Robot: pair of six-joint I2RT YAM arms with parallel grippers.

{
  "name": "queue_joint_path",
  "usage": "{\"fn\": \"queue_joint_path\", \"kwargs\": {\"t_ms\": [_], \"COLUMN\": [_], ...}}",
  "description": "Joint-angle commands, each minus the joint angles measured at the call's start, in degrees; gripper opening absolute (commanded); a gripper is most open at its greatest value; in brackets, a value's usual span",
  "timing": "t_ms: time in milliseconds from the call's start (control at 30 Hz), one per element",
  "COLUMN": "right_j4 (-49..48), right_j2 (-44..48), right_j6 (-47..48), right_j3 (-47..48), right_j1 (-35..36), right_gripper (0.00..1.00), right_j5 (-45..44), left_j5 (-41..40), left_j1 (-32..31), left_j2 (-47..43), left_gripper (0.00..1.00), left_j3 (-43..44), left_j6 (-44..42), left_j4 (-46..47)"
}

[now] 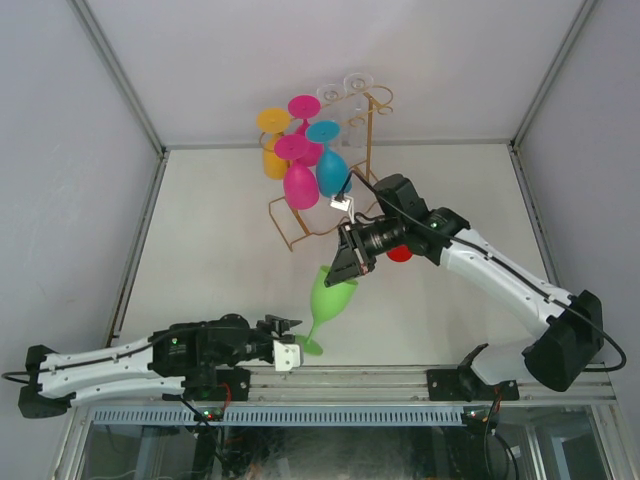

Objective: Take the wine glass off the wine glass rack
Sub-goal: Place the wine glass at the center of the board.

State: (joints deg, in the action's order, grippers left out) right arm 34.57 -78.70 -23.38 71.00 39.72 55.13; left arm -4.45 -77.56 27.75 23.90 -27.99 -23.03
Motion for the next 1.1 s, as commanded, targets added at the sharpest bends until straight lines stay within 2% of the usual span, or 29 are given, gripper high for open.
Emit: {"fn": "queue_joint_path", "kwargs": {"t_ms": [0, 33, 133, 167, 333, 400, 500, 600, 733, 933, 1067], "right_j4": [-1.96, -1.74, -0.19, 0.10, -0.22, -0.14, 0.74, 3.14, 6.83, 15.26, 14.53], "right_j2": [3.89, 4.63, 6.46, 7.24, 12.83, 14.89, 17.66, 19.99, 22.88, 25.96, 29.58], "right_j6": [0.04, 0.11, 1.73, 2.79, 6.01, 7.07, 8.21, 7.51, 4.40, -0.48, -2.70], "right_j3": [1.68, 1.52, 1.38, 1.29, -0.16, -1.73, -2.87, -3.11, -4.29, -6.34, -11.06], "right_j1": [0.62, 0.69, 1.28, 1.66, 5.19, 7.21, 10.47, 13.50, 14.76, 14.75, 14.24], "right_gripper": [0.00, 0.00, 0.00, 0.00, 0.00, 0.00, 0.00, 0.00, 0.00, 0.00, 0.00], "right_j5": [-5.46, -8.35, -16.27, -18.29, -34.17, -41.07, -49.89, -58.90, -67.29, -75.55, -77.74], "left_j5": [-2.49, -2.23, -1.97, -2.08, -6.40, -14.40, -22.26, -27.02, -31.02, -30.96, -27.12], "left_j1": [0.39, 0.37, 0.35, 0.37, 1.75, 3.37, 7.89, 14.32, 20.14, 27.74, 33.61], "left_j2": [-1.40, -1.79, -3.16, -3.40, -4.37, -3.93, -2.30, 0.26, 2.82, 2.40, -0.47], "left_gripper": [0.52, 0.55, 0.97, 1.00, 1.00, 1.00, 1.00, 1.00, 1.00, 1.00, 1.00], "left_j3": [-1.53, -1.42, -1.55, -1.55, -1.07, 0.11, 3.82, 9.64, 15.52, 20.22, 19.41], "left_j6": [1.96, 2.16, 3.08, 3.69, 8.75, 14.07, 22.77, 31.40, 36.60, 45.93, 53.66], "left_j4": [4.87, 4.86, 5.27, 5.60, 7.94, 9.58, 9.54, 5.09, -1.04, -10.82, -16.59]}}
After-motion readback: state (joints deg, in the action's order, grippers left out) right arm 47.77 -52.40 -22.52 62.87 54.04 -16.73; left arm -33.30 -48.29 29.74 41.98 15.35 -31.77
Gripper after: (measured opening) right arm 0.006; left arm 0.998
